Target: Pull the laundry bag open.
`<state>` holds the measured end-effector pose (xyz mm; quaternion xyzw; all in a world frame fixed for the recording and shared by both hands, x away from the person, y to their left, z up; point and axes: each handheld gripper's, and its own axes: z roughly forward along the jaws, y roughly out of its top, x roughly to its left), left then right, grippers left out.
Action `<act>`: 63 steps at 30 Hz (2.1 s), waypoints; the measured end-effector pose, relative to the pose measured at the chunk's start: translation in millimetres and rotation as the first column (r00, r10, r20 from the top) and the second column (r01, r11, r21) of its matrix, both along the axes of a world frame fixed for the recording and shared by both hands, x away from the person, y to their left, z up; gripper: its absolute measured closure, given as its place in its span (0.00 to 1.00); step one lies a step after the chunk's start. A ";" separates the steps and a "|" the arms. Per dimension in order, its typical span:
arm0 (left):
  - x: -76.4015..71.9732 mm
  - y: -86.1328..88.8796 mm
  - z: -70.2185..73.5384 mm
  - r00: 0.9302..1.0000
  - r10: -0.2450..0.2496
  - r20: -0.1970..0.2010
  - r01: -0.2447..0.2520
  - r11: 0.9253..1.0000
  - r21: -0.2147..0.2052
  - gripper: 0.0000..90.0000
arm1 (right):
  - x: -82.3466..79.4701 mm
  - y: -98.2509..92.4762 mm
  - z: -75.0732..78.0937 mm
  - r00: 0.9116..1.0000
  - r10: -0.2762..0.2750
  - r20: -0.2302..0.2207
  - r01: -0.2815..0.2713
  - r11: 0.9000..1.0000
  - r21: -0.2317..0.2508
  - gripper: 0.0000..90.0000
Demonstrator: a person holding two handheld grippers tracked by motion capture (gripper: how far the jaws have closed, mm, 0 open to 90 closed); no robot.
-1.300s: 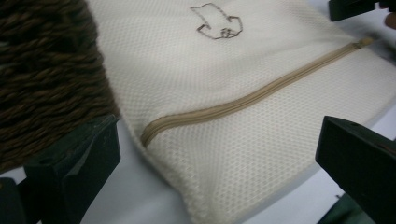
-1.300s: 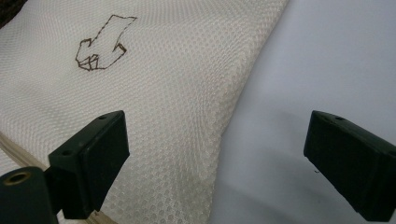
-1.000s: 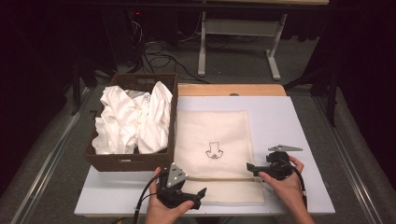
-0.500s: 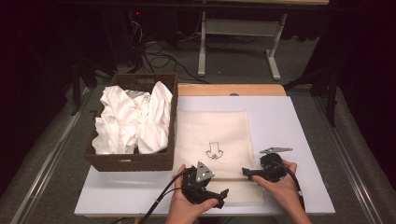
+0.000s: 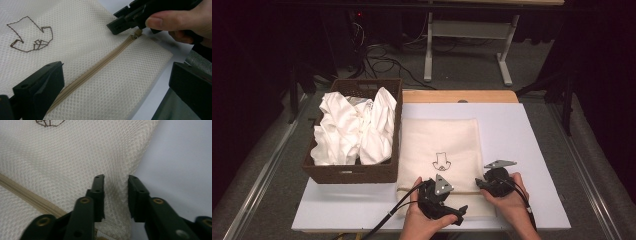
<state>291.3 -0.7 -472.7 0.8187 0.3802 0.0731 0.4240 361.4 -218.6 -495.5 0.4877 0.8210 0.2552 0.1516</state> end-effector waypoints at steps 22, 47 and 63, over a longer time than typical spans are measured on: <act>7.0 -51.2 0.0 0.998 -0.061 -0.004 0.061 0.997 -0.040 0.50 | -8.1 -30.6 31.5 0.997 0.005 0.079 -0.040 0.893 0.449 0.98; 6.0 -30.3 1.6 0.999 0.044 -0.012 -0.045 0.988 -0.145 0.91 | -31.9 -8.5 55.5 0.977 0.058 0.203 -0.163 0.818 0.551 0.98; 4.3 -35.7 2.2 0.998 -0.039 -0.049 0.026 0.969 -0.244 0.83 | -33.1 -8.6 55.0 0.975 0.043 0.220 -0.155 0.840 0.520 0.98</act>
